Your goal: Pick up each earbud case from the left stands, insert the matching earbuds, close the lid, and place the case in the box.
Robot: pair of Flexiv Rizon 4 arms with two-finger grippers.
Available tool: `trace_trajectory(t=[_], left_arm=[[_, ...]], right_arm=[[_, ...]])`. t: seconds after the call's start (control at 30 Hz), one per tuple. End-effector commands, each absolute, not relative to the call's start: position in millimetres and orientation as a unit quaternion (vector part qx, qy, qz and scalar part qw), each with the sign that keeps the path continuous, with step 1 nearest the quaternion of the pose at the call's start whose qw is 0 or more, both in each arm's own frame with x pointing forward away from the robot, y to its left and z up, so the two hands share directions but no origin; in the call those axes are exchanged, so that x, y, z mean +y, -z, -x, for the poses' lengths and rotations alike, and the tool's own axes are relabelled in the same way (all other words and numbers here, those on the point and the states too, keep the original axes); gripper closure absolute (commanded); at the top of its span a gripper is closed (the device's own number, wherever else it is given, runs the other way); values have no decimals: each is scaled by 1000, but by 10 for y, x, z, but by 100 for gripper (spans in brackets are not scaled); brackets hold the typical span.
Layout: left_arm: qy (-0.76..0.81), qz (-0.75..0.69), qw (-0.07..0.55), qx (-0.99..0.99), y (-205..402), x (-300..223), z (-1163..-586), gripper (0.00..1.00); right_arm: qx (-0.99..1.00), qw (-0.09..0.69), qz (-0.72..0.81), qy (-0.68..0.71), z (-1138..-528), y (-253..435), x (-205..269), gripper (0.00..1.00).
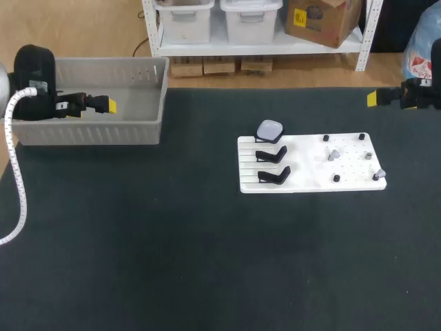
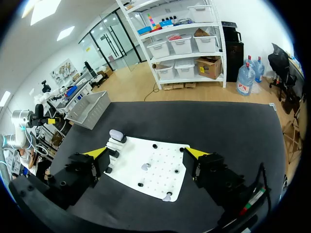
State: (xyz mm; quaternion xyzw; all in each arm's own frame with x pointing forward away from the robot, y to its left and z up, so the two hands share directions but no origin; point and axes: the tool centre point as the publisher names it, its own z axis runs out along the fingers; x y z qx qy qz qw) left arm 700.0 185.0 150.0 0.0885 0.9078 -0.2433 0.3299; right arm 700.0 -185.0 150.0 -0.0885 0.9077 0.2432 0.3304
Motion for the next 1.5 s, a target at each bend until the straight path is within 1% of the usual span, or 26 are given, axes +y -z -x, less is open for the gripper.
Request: trace_trajectory(t=[0.03, 0.5, 0.57, 0.7, 0.83, 1.2, 1.5], left_arm=[[243, -88, 330, 908, -1500, 1850, -7000, 0], [243, -88, 330, 908, -1500, 1850, -7000, 0], [273, -107, 336, 895, -1532, 1845, -7005, 0], [317, -180, 369, 855, -1637, 1785, -7042, 0], [345, -280, 386, 808, -1750, 1676, -7090, 0], [354, -527, 331, 699, -1726, 1177, -7077, 0], [341, -621, 305, 636, -1610, 791, -7108, 0]], right_arm=[[908, 330, 88, -243, -7000, -1500, -1850, 0], [908, 330, 88, -243, -7000, -1500, -1850, 0], [908, 330, 88, -243, -7000, -1500, -1850, 0], [908, 330, 88, -243, -7000, -1500, -1850, 0], [908, 330, 88, -243, -7000, -1500, -1850, 0], [908, 330, 88, -243, -7000, -1500, -1850, 0], [908, 330, 88, -243, -7000, -1500, -1850, 0]])
